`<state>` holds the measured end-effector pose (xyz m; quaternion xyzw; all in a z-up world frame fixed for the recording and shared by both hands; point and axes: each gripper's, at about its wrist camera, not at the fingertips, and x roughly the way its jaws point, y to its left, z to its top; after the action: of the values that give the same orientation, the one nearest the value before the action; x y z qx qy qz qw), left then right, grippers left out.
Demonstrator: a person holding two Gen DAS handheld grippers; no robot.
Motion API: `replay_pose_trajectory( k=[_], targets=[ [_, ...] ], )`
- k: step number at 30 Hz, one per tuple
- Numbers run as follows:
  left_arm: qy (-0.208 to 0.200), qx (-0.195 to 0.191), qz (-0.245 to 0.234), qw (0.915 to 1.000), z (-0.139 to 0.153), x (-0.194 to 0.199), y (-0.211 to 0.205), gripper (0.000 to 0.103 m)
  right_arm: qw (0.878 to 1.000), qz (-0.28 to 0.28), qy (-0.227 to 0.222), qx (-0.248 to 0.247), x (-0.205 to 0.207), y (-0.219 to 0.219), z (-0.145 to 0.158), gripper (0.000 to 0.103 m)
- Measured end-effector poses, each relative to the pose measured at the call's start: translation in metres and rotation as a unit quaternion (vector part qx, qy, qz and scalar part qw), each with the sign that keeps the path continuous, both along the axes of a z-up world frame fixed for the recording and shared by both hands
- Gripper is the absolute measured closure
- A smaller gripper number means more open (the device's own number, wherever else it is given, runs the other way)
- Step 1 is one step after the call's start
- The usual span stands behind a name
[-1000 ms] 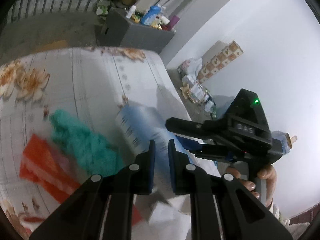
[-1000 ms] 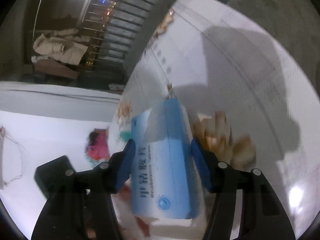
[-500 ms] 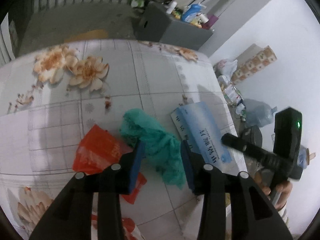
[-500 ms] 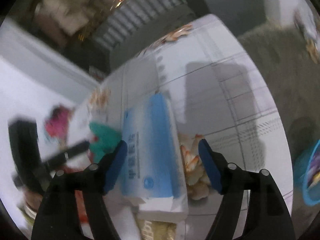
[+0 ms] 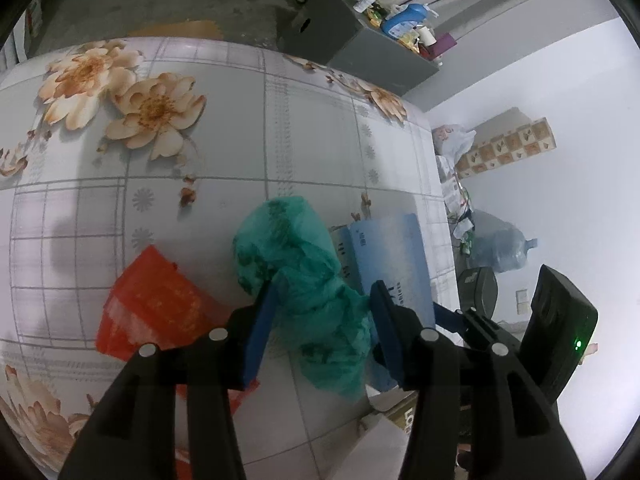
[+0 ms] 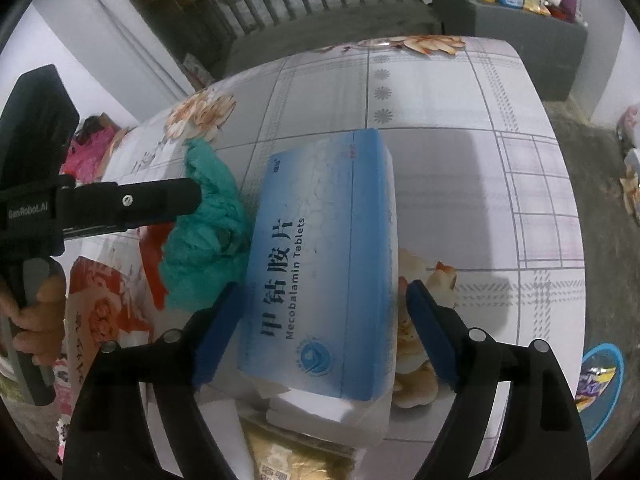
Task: Collect trash
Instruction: 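Grasp the green plastic bag with the left gripper while the right gripper lifts the box, then carry the green bag and blue box over the wastebasket and open both grippers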
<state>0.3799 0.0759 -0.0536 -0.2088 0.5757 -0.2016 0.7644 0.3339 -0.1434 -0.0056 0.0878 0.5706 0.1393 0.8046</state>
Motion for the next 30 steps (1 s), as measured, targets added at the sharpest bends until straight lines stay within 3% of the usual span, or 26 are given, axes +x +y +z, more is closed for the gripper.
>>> replay_pose_trajectory(
  k=[7, 9, 12, 17, 25, 30],
  targets=[
    [-0.018, 0.017, -0.017, 0.9995, 0.002, 0.005, -0.019, 0.054, 0.999, -0.031, -0.004, -0.009, -0.001, -0.02, 0.003, 0.025],
    [-0.002, 0.031, -0.027, 0.9992, -0.005, 0.004, -0.022, 0.054, 0.999, -0.038, -0.007, -0.02, -0.001, -0.023, 0.006, 0.025],
    [0.014, 0.024, -0.027, 0.9993, -0.015, -0.001, -0.02, 0.054, 1.0, -0.021, -0.01, -0.009, -0.002, -0.019, 0.008, 0.025],
    [0.001, 0.028, -0.023, 0.9993, -0.015, -0.005, -0.023, 0.054, 1.0, -0.023, -0.002, -0.019, 0.001, -0.017, 0.002, 0.025],
    [-0.049, 0.04, -0.04, 0.9972, 0.002, -0.011, -0.032, 0.057, 0.998, -0.057, -0.008, 0.002, -0.002, -0.032, 0.0, 0.033],
    [-0.095, 0.034, -0.058, 0.9932, 0.028, -0.023, -0.039, 0.057, 0.994, -0.094, -0.022, 0.051, -0.013, -0.057, 0.013, 0.034]
  ],
)
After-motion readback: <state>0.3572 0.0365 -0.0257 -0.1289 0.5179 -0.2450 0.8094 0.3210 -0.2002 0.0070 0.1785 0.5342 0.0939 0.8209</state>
